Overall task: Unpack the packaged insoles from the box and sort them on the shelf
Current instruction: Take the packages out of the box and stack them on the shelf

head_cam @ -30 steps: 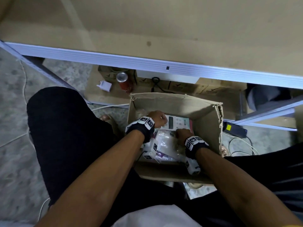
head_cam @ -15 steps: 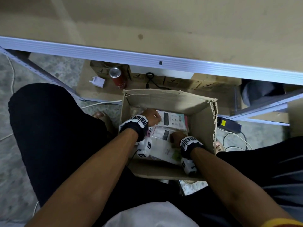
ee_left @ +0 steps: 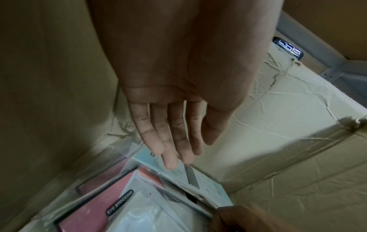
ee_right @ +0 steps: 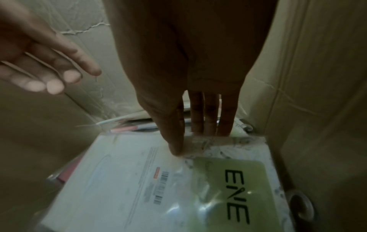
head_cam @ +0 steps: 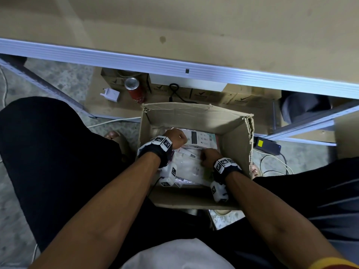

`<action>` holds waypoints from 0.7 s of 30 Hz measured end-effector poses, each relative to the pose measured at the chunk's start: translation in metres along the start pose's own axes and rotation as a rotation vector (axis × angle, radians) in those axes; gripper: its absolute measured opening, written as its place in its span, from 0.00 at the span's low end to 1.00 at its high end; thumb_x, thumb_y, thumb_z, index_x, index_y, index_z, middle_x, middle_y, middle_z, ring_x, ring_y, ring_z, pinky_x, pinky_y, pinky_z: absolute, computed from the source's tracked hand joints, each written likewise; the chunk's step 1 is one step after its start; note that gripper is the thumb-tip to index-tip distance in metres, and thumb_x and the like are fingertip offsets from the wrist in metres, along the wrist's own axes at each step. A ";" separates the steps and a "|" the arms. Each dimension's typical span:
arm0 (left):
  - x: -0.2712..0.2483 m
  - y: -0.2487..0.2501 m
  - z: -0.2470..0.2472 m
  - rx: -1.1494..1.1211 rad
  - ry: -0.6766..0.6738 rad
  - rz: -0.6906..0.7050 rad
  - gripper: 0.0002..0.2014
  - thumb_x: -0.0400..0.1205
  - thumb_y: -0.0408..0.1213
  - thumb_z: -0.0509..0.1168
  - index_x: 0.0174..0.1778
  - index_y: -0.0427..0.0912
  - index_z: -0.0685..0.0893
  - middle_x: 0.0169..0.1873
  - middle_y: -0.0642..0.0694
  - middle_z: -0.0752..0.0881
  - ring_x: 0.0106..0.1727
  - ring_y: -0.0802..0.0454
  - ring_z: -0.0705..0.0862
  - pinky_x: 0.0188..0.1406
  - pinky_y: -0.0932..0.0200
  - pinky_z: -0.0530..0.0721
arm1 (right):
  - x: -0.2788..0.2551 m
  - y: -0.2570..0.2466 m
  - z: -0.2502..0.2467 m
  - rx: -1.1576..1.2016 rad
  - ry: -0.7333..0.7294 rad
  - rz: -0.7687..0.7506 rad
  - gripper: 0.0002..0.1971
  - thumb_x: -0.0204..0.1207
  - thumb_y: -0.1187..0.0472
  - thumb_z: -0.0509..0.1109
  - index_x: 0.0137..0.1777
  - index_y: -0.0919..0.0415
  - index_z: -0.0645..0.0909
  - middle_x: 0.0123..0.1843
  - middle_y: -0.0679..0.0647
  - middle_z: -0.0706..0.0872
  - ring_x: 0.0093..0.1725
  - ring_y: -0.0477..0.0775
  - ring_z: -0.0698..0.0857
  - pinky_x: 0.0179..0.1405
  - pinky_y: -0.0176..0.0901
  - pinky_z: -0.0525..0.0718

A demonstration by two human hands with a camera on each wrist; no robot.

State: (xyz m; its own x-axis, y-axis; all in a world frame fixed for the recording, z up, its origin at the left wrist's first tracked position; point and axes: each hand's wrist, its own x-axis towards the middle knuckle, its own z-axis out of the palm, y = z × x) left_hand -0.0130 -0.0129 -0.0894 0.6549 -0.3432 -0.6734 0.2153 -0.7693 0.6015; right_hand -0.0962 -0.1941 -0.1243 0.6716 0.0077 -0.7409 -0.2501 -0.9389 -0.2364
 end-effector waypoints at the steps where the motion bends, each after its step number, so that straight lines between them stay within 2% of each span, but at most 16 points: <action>1: -0.001 0.001 0.000 -0.003 -0.005 0.000 0.06 0.83 0.40 0.67 0.44 0.46 0.89 0.51 0.41 0.93 0.54 0.42 0.91 0.59 0.48 0.89 | -0.001 0.000 0.001 0.007 -0.003 0.001 0.14 0.73 0.65 0.73 0.59 0.64 0.83 0.63 0.62 0.85 0.63 0.61 0.83 0.58 0.46 0.82; 4: -0.002 0.003 0.001 0.014 -0.016 0.004 0.07 0.84 0.40 0.66 0.43 0.46 0.89 0.50 0.41 0.93 0.52 0.42 0.92 0.57 0.51 0.89 | -0.002 -0.002 0.004 0.029 -0.010 -0.010 0.14 0.74 0.64 0.73 0.58 0.65 0.82 0.62 0.62 0.85 0.62 0.61 0.84 0.52 0.41 0.78; 6: -0.002 0.003 0.001 0.026 0.000 -0.002 0.10 0.83 0.39 0.66 0.45 0.40 0.91 0.45 0.41 0.94 0.47 0.44 0.93 0.53 0.52 0.91 | -0.002 -0.002 0.005 0.049 -0.031 -0.014 0.13 0.75 0.64 0.72 0.57 0.65 0.80 0.62 0.64 0.84 0.61 0.61 0.83 0.50 0.40 0.75; 8: -0.001 0.003 0.001 0.027 0.006 -0.014 0.11 0.82 0.36 0.65 0.49 0.35 0.92 0.44 0.40 0.94 0.45 0.44 0.93 0.51 0.53 0.91 | -0.002 -0.001 0.005 0.065 -0.043 -0.015 0.10 0.76 0.64 0.71 0.54 0.63 0.77 0.64 0.65 0.83 0.62 0.61 0.83 0.52 0.41 0.76; 12: -0.003 0.002 -0.001 0.079 -0.013 -0.041 0.12 0.84 0.37 0.65 0.54 0.35 0.92 0.52 0.40 0.93 0.52 0.42 0.91 0.57 0.54 0.88 | -0.002 -0.001 0.007 0.100 -0.066 -0.001 0.19 0.75 0.62 0.73 0.66 0.65 0.79 0.68 0.63 0.82 0.68 0.61 0.80 0.64 0.44 0.79; 15: -0.004 0.002 -0.001 0.127 -0.010 -0.077 0.14 0.85 0.35 0.64 0.58 0.31 0.90 0.59 0.36 0.90 0.59 0.38 0.88 0.62 0.48 0.86 | -0.003 -0.002 0.006 0.138 -0.112 0.006 0.20 0.75 0.59 0.75 0.67 0.63 0.82 0.69 0.61 0.83 0.68 0.59 0.81 0.64 0.41 0.78; 18: -0.005 0.003 -0.001 0.157 -0.031 -0.109 0.16 0.86 0.33 0.61 0.63 0.28 0.87 0.65 0.33 0.86 0.65 0.36 0.85 0.67 0.47 0.83 | -0.006 -0.003 0.004 0.165 -0.133 0.005 0.19 0.77 0.58 0.74 0.67 0.63 0.84 0.68 0.60 0.85 0.68 0.59 0.82 0.61 0.39 0.77; 21: -0.005 0.002 -0.005 0.131 -0.005 -0.129 0.15 0.86 0.33 0.61 0.63 0.29 0.87 0.64 0.33 0.87 0.64 0.37 0.86 0.66 0.47 0.84 | -0.010 -0.006 0.000 0.149 -0.151 -0.008 0.19 0.80 0.56 0.71 0.68 0.64 0.83 0.69 0.61 0.84 0.68 0.60 0.81 0.63 0.41 0.77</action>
State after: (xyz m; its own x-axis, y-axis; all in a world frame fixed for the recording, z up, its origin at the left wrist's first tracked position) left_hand -0.0121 -0.0100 -0.0833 0.6242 -0.2397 -0.7435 0.2007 -0.8706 0.4492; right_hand -0.1016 -0.1885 -0.1159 0.5646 0.0770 -0.8217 -0.3534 -0.8772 -0.3250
